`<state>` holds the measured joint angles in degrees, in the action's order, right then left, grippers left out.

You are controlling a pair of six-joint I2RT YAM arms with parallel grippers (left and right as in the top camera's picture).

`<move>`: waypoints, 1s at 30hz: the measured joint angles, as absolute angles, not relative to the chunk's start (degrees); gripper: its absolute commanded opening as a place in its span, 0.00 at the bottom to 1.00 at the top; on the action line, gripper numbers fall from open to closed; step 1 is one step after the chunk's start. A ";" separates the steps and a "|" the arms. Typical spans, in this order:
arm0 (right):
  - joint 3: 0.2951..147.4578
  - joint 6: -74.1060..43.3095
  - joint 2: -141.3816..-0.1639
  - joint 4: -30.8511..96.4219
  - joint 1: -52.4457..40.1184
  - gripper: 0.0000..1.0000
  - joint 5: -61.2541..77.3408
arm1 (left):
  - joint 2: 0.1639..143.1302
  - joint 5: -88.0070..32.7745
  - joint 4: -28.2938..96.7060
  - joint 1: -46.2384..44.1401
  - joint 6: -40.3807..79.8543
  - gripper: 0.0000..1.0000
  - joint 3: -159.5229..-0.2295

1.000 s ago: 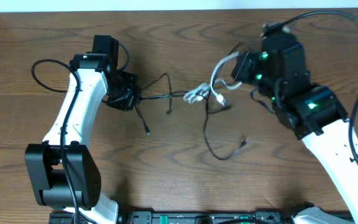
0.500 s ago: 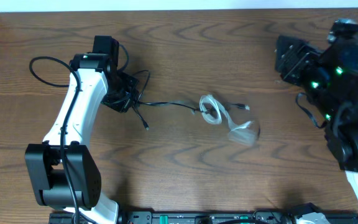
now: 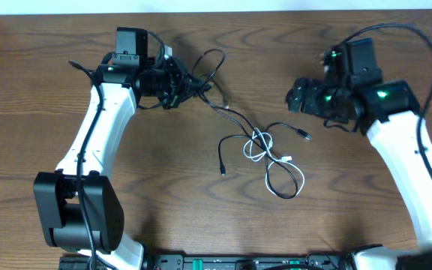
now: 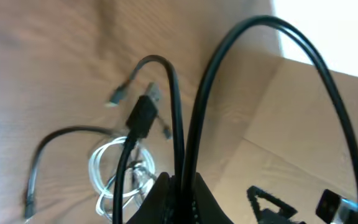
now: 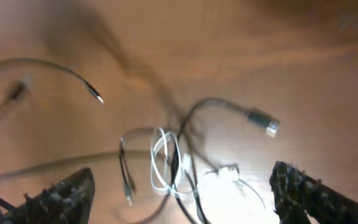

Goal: Untangle cables

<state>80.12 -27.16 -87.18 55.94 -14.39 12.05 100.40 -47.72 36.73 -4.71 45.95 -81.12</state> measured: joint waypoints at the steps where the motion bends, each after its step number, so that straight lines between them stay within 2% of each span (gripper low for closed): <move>1: 80.12 -26.22 -88.60 56.88 -14.52 0.89 13.04 | 100.40 -45.23 39.46 -4.71 45.98 0.07 -81.12; 7: 80.07 -22.74 -98.76 57.58 -17.69 0.85 17.28 | 100.40 -30.61 49.78 -4.71 46.00 0.07 -81.12; 12: 80.07 -21.78 -107.72 56.01 -21.34 0.62 20.23 | 100.40 -25.69 50.78 -4.67 45.98 0.07 -81.12; 13: 80.07 -21.63 -109.80 55.70 -22.17 0.52 20.80 | 100.40 -25.10 50.78 -4.67 45.98 0.07 -81.12; 14: 80.07 -21.61 -110.83 55.59 -22.68 0.32 20.91 | 100.40 -24.91 50.89 -4.67 45.98 0.08 -81.12; 15: 80.05 -21.08 -112.90 55.22 -23.55 0.07 21.23 | 100.40 -24.58 50.94 -4.67 45.98 0.07 -81.12; 16: 80.05 -21.30 -113.73 54.98 -23.90 0.01 21.32 | 100.40 -24.38 50.96 -4.67 45.95 0.08 -81.12; 23: 80.64 -21.47 -113.49 55.48 -23.27 0.01 21.78 | 100.40 -22.33 52.73 -4.67 45.71 0.08 -81.12; 28: 86.61 -21.47 -105.10 57.58 -18.65 0.02 22.04 | 100.40 -13.04 57.67 -4.67 45.32 0.08 -81.12; 30: 90.48 -21.50 -98.76 56.99 -15.70 0.06 21.02 | 100.40 -8.99 58.63 -4.67 45.17 0.08 -81.12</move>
<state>90.48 -21.50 -98.76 56.99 -15.70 21.02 100.40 -8.99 58.63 -4.67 45.17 -81.12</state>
